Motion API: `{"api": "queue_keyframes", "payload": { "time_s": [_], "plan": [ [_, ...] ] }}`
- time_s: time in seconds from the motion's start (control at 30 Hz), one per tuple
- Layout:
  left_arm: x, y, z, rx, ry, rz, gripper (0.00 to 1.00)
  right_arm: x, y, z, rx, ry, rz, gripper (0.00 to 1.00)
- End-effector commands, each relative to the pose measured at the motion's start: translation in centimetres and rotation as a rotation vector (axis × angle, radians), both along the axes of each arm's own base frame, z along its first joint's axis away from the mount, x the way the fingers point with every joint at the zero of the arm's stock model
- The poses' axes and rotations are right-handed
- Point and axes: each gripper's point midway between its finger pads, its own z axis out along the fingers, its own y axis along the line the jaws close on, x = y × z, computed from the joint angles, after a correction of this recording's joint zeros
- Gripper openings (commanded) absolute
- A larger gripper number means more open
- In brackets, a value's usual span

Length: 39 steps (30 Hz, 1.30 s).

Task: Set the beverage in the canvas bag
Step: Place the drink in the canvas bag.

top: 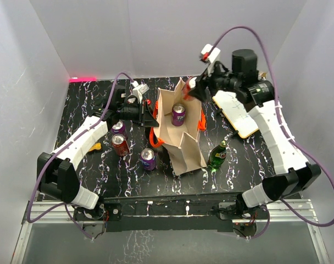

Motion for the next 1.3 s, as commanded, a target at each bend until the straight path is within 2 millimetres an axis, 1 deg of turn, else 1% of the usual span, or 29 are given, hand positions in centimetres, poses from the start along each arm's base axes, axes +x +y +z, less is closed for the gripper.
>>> {"api": "queue_keyframes", "payload": {
  "time_s": [0.0,0.07,0.1,0.13,0.33,0.5,0.7,0.8,0.83,0.9,1.03,1.17,1.27],
  "plan": [
    [-0.5,-0.6,1.4,-0.045,-0.025,-0.055,0.00,-3.1,4.9,0.8,0.021,-0.038,0.236,0.08],
    [-0.6,-0.5,1.3,-0.045,-0.024,-0.058,0.00,-3.7,5.8,-1.3,0.003,0.011,0.280,0.08],
    [-0.7,-0.6,1.2,-0.043,-0.028,-0.061,0.00,-4.0,6.0,-2.5,-0.007,0.038,0.291,0.08],
    [-0.7,-0.6,1.2,-0.042,-0.032,-0.066,0.00,-3.9,6.2,-3.3,-0.015,0.052,0.291,0.08],
    [-1.3,-0.7,0.5,-0.047,-0.023,-0.091,0.00,-2.0,6.2,-6.3,-0.059,0.100,0.244,0.08],
    [-1.3,-0.8,0.1,-0.049,-0.006,-0.098,0.00,-0.1,6.8,-7.9,-0.107,0.099,0.249,0.08],
    [-1.4,-1.0,-0.6,-0.048,0.038,-0.119,0.00,1.1,9.3,-9.5,-0.143,0.099,0.300,0.08],
    [-1.4,-1.1,-0.8,-0.052,0.052,-0.121,0.00,1.5,10.1,-10.1,-0.182,0.087,0.300,0.08],
    [-1.4,-1.2,-0.8,-0.054,0.055,-0.121,0.00,1.6,10.1,-10.1,-0.194,0.081,0.294,0.08],
    [-1.3,-1.2,-0.9,-0.054,0.066,-0.120,0.00,2.4,10.0,-12.0,-0.226,0.106,0.279,0.08],
    [-1.1,-1.3,-0.6,-0.058,0.081,-0.116,0.00,3.4,9.7,-14.0,-0.260,0.115,0.247,0.08],
    [-1.2,-1.5,0.1,-0.075,0.078,-0.138,0.00,4.2,9.8,-14.6,-0.251,0.110,0.219,0.08],
    [-1.5,-1.7,0.5,-0.095,0.085,-0.158,0.00,4.4,10.3,-15.0,-0.231,0.112,0.224,0.08]
  ]
}}
